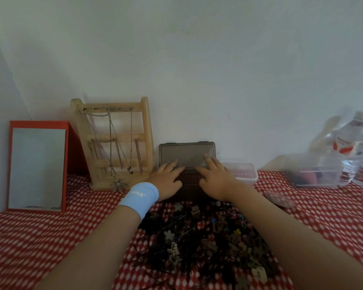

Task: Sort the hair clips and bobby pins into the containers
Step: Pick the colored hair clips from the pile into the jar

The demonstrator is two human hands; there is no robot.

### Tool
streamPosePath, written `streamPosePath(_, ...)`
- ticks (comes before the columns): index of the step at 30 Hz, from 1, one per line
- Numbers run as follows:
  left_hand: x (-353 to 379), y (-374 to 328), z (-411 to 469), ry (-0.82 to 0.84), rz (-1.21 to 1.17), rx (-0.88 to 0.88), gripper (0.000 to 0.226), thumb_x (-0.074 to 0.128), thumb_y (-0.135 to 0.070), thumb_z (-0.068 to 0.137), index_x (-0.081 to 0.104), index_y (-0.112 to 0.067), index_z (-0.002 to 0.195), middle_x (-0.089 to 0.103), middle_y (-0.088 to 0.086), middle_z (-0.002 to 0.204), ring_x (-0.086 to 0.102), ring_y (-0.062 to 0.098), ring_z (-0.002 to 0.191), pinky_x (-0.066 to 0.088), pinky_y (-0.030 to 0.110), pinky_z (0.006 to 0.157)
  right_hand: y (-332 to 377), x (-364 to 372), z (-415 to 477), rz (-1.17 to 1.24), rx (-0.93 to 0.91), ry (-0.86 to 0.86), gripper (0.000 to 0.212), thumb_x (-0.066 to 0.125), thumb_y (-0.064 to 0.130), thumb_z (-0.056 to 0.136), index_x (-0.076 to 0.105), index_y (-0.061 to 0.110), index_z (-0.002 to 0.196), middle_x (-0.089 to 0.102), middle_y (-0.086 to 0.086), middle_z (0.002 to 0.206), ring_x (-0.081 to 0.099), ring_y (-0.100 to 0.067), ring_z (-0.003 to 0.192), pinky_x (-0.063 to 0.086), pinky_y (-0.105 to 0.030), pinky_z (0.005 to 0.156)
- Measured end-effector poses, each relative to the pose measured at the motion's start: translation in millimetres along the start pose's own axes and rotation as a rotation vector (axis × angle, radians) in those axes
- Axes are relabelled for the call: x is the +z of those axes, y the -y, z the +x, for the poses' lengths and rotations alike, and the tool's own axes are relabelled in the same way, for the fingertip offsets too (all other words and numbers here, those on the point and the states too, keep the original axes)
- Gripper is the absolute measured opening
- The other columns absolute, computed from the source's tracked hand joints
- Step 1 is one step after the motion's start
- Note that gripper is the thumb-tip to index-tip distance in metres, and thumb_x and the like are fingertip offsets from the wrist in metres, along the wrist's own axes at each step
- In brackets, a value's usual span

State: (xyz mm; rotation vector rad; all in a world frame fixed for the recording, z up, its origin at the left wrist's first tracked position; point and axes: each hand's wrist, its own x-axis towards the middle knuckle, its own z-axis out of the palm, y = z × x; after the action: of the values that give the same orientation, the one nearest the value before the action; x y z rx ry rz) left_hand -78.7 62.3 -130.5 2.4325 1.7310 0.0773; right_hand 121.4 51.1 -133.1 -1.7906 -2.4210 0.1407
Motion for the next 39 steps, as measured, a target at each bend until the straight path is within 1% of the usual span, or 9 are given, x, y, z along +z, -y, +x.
streamPosePath(6, -6, -6, -22, -0.292, -0.088, 0.077, 0.053, 0.042, -0.045, 0.1, 0.034, -0.026, 0.148, 0.033, -0.001, 0.153, 0.022, 0.02, 0.141, 0.021, 0.036, 0.115, 6, -11, -9, 0.011, -0.001, -0.18, 0.05, 0.039, 0.047, 0.102, 0.043, 0.026, 0.148, 0.021, -0.009, 0.163, 0.015, -0.028, 0.15, 0.018, -0.05, 0.12)
streamPosePath(9, -13, -14, -42, -0.475, -0.163, 0.16, 0.026, 0.053, -0.035, 0.097, 0.057, -0.027, 0.121, 0.056, -0.008, 0.115, 0.049, 0.014, 0.111, 0.042, 0.03, 0.094, 16, -27, -23, 0.055, -0.159, -0.385, 0.025, 0.054, 0.035, 0.098, 0.067, 0.024, 0.117, 0.059, -0.001, 0.119, 0.053, -0.024, 0.117, 0.044, -0.038, 0.096)
streamPosePath(12, -17, -20, -60, -0.331, -0.208, 0.144, 0.013, 0.057, -0.027, 0.095, 0.065, -0.027, 0.105, 0.063, -0.012, 0.099, 0.06, 0.01, 0.092, 0.05, 0.027, 0.082, 29, -39, -36, 0.116, -0.275, -0.132, 0.017, 0.061, 0.024, 0.093, 0.075, 0.028, 0.103, 0.069, 0.01, 0.1, 0.064, -0.011, 0.092, 0.054, -0.03, 0.084)
streamPosePath(17, -12, -20, -68, -0.114, 0.018, 0.136, 0.028, 0.055, -0.02, 0.093, 0.069, -0.029, 0.115, 0.066, -0.006, 0.117, 0.061, 0.017, 0.103, 0.05, 0.03, 0.088, 39, -37, -43, 0.015, -0.309, 0.197, 0.032, 0.075, 0.023, 0.084, 0.073, 0.034, 0.115, 0.07, 0.015, 0.113, 0.064, -0.008, 0.1, 0.054, -0.03, 0.091)
streamPosePath(24, 5, -14, -60, 0.004, 0.026, 0.095, 0.034, 0.06, -0.025, 0.093, 0.064, -0.028, 0.126, 0.063, 0.003, 0.119, 0.06, 0.024, 0.109, 0.049, 0.031, 0.092, 36, -29, -41, 0.037, -0.346, 0.216, 0.038, 0.072, 0.026, 0.088, 0.068, 0.029, 0.126, 0.067, 0.011, 0.115, 0.06, -0.008, 0.099, 0.048, -0.023, 0.087)
streamPosePath(28, 2, -9, -59, -0.014, -0.008, 0.115, 0.028, 0.067, -0.027, 0.09, 0.068, -0.026, 0.118, 0.048, -0.007, 0.102, 0.056, 0.018, 0.106, 0.038, 0.023, 0.081, 28, -34, -38, 0.207, -0.301, 0.176, 0.023, 0.062, 0.038, 0.096, 0.074, 0.03, 0.114, 0.069, 0.014, 0.108, 0.062, -0.005, 0.093, 0.048, -0.024, 0.089)
streamPosePath(33, -7, -10, -66, 0.009, -0.124, 0.086, 0.022, 0.07, -0.031, 0.087, 0.069, -0.03, 0.109, 0.053, -0.02, 0.085, 0.056, 0.006, 0.085, 0.04, 0.02, 0.072, 23, -30, -37, 0.547, -0.224, 0.133, 0.016, 0.055, 0.035, 0.101, 0.066, 0.024, 0.104, 0.073, 0.0, 0.085, 0.068, -0.017, 0.056, 0.051, -0.029, 0.051)
streamPosePath(36, -14, -12, -70, 0.034, -0.302, 0.066, 0.018, 0.068, -0.031, 0.09, 0.067, -0.027, 0.107, 0.069, -0.012, 0.077, 0.068, 0.003, 0.072, 0.045, 0.017, 0.064, 24, -30, -35, 0.534, -0.22, -0.039, 0.018, 0.054, 0.033, 0.101, 0.07, 0.025, 0.105, 0.068, 0.011, 0.088, 0.063, 0.002, 0.068, 0.049, -0.026, 0.068)
streamPosePath(39, -20, -15, -76, 0.07, -0.435, 0.066, 0.016, 0.062, -0.028, 0.094, 0.064, -0.021, 0.108, 0.069, -0.009, 0.076, 0.064, -0.003, 0.057, 0.044, 0.011, 0.053, 22, -28, -33, 0.44, -0.174, -0.195, 0.022, 0.053, 0.036, 0.101, 0.069, 0.028, 0.113, 0.067, 0.011, 0.103, 0.06, -0.007, 0.093, 0.05, -0.029, 0.082)
